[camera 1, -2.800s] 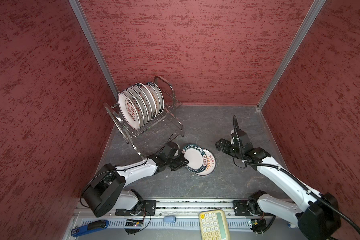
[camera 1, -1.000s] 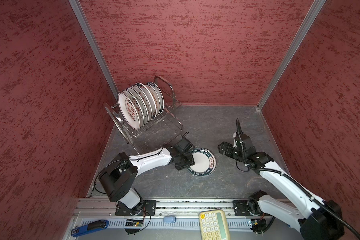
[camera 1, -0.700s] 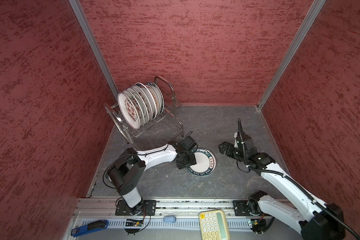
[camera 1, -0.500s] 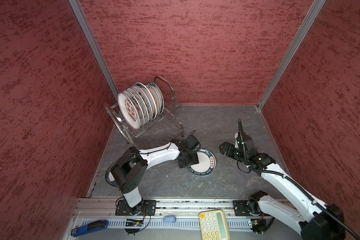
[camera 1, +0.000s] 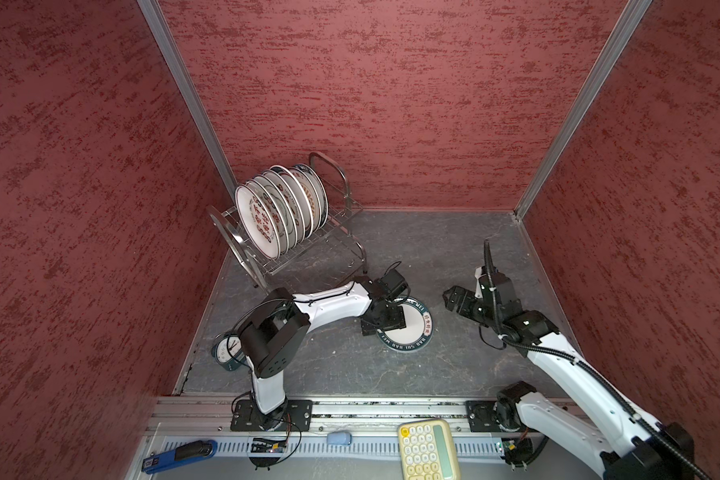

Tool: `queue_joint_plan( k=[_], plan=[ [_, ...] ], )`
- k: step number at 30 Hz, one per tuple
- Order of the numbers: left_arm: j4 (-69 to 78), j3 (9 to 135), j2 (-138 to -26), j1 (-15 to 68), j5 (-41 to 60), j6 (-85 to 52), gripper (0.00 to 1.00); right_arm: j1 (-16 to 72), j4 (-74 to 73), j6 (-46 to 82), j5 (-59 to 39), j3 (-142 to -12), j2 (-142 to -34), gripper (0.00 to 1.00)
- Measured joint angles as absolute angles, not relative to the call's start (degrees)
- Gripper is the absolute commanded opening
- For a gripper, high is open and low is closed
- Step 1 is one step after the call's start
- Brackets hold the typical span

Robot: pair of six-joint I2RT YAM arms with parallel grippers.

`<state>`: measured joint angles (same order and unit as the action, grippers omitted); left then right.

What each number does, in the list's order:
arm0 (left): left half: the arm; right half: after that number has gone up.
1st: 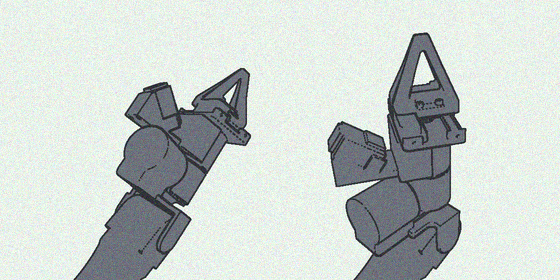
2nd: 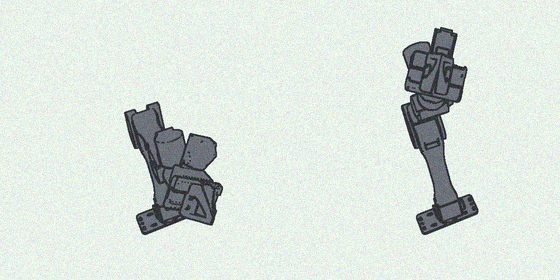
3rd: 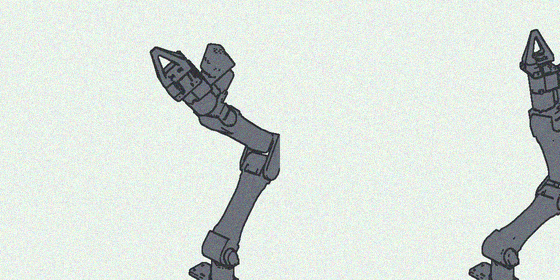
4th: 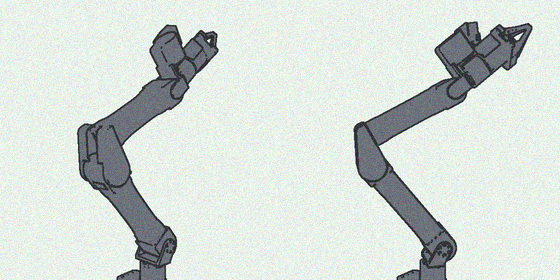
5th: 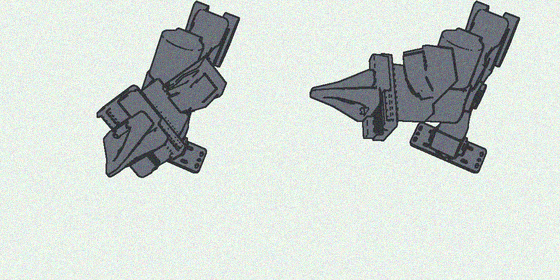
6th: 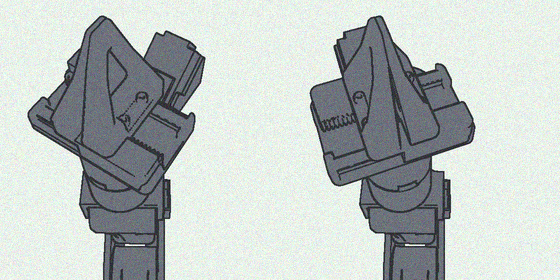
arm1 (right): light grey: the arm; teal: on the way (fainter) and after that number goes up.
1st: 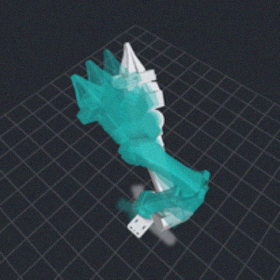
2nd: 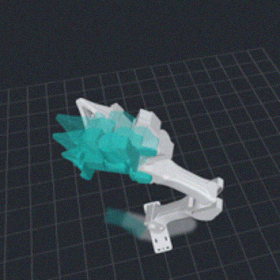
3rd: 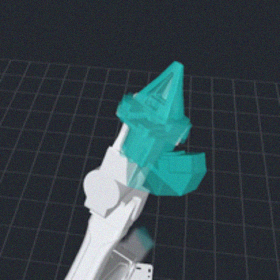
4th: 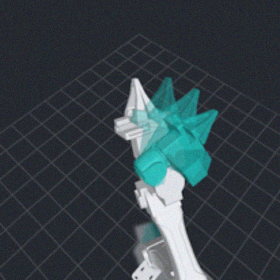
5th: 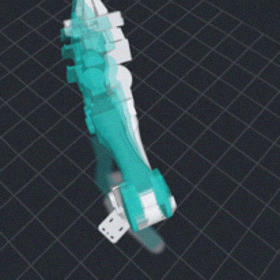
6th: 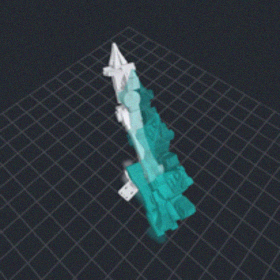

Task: Unload the plates from the dish rack
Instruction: 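Open the left gripper off the stack while right gripper reaches toward the rack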

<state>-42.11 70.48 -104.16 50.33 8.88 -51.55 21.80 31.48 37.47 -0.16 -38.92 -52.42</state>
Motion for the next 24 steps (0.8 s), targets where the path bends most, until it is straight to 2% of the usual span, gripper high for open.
queue_joint_plan(
  k=[8,18,24],
  plan=[
    [-44.01,73.76,-106.59,50.81,8.73,-51.07,0.92,21.17,33.01,37.06,-0.05,-38.92,-50.48,0.99],
    [-45.01,74.72,-108.12,51.18,8.75,-50.68,0.94,20.47,33.93,36.45,0.23,-38.98,-50.06,0.99],
    [-45.47,73.41,-106.78,50.85,7.53,-50.5,0.98,20.03,35.44,33.28,0.19,-46.3,-54.46,0.99]
  ],
)
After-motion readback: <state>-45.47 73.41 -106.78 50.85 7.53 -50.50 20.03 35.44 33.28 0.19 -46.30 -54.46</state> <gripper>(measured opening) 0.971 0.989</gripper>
